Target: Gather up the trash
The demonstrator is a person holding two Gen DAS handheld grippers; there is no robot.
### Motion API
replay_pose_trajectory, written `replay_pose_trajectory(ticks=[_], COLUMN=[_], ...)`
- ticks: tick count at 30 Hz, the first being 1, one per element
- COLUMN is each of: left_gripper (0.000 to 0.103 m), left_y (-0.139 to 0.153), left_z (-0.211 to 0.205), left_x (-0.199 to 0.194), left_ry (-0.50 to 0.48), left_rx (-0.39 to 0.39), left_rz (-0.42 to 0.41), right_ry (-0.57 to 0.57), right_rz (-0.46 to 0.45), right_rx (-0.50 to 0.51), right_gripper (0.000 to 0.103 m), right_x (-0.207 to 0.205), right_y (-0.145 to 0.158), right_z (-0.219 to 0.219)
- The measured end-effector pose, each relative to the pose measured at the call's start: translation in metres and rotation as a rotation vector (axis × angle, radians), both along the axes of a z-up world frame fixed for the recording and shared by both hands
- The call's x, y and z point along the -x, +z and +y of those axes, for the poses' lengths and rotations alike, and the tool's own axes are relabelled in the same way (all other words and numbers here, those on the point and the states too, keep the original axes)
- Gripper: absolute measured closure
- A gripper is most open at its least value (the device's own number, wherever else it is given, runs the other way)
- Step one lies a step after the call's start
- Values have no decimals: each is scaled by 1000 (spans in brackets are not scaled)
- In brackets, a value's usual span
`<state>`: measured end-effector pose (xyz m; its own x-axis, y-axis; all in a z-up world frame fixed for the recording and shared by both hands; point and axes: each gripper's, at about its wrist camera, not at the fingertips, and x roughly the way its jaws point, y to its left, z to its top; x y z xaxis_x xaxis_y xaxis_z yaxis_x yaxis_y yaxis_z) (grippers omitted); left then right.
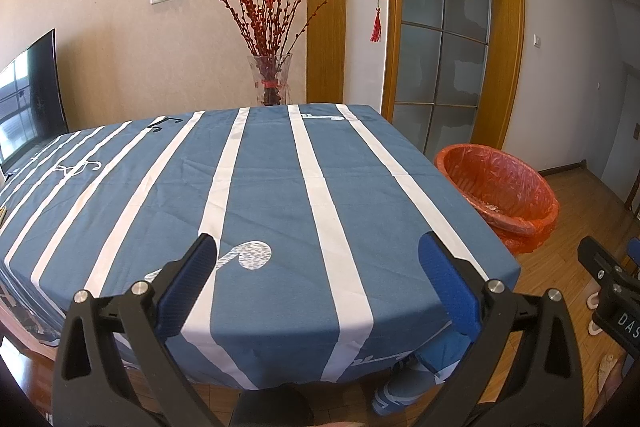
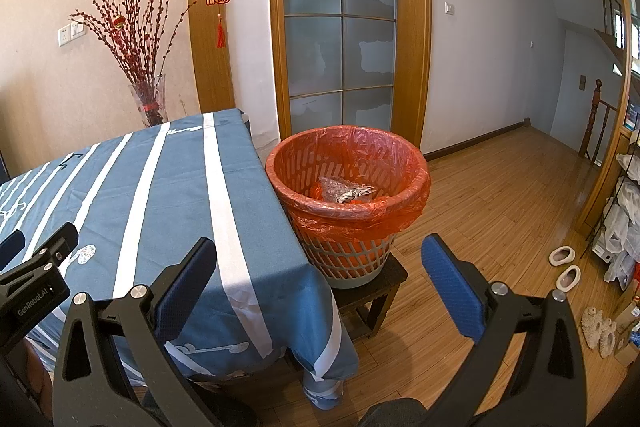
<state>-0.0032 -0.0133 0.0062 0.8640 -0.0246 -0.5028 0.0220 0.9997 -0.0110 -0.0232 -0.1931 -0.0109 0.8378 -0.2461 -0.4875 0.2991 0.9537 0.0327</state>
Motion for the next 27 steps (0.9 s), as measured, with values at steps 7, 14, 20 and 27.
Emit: replay_pose_trajectory(ticks=[7,14,20,27], left_gripper=[4,4,4,4], left_y=[0,-3,-4,-3], left_z=[1,-1,-2,-1], left_x=[-1,-1,-1,-1], left_ry=[1,2,2,3], left_rx=[1,0,0,0], left_rz=[2,7,7,7], right_ry=[1,1,1,2], right_rz=[0,2,3,3], right_rx=[0,-1,-2,-2], right_gripper=[2,2,2,2], right_x=[0,0,0,0], right_y=[0,-1,-1,-1], right_z=[-1,0,1,1])
